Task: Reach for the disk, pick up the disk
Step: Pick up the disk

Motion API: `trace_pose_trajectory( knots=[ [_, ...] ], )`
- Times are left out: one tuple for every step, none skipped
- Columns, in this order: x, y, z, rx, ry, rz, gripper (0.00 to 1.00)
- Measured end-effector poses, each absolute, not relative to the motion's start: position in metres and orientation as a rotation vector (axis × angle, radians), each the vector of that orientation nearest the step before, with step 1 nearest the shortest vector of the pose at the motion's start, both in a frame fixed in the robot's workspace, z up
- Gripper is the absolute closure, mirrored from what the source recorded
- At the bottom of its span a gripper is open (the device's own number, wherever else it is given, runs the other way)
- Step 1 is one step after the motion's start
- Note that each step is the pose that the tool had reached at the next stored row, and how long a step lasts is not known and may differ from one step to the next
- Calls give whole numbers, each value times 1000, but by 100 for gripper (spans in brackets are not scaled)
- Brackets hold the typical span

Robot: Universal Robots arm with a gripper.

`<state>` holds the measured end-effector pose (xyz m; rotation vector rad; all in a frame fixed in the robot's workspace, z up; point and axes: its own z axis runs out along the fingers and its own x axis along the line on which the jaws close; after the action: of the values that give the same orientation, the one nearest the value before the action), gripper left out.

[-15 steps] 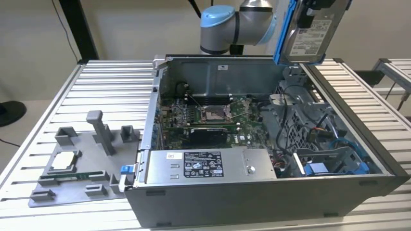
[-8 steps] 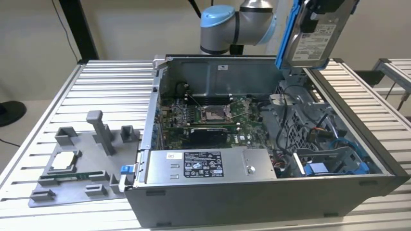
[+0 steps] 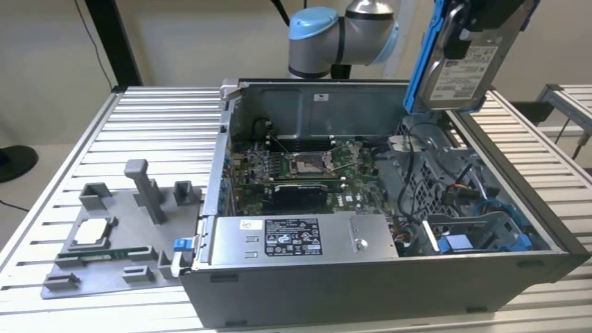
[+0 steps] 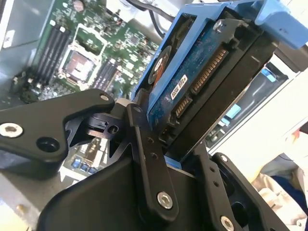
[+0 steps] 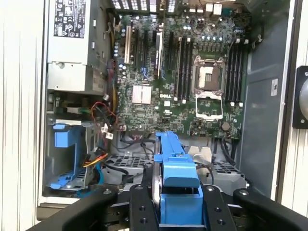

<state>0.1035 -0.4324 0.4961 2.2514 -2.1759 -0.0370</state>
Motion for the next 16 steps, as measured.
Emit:
trace_pose_trajectory(
  knots=[
    [104,-436,496,2251,-2176,-37,100],
    [104,-440,496,2251,-2176,-37,100],
    [104,-444,496,2252,-2176,-37,100],
    [104,-448,496,2251,-2176,-37,100],
    [104,-451,496,2251,-2176,-37,100],
    [104,-455,496,2251,-2176,-37,100],
    [104,-458,495,2251,-2176,-37,100],
    [104,-462,495,2251,-2176,-37,100],
    [104,-465,495,2251,-2176,-37,100],
    [104,-472,495,2251,-2176,-37,100],
    [104,-475,495,2251,-2176,-37,100],
    [104,-479,495,2252,-2176,-37,100],
    [104,-482,495,2251,-2176,-37,100],
    [104,-486,495,2251,-2176,-37,100],
    [104,-490,494,2251,-2176,-37,100],
    [104,-493,494,2251,-2176,-37,100]
  ],
)
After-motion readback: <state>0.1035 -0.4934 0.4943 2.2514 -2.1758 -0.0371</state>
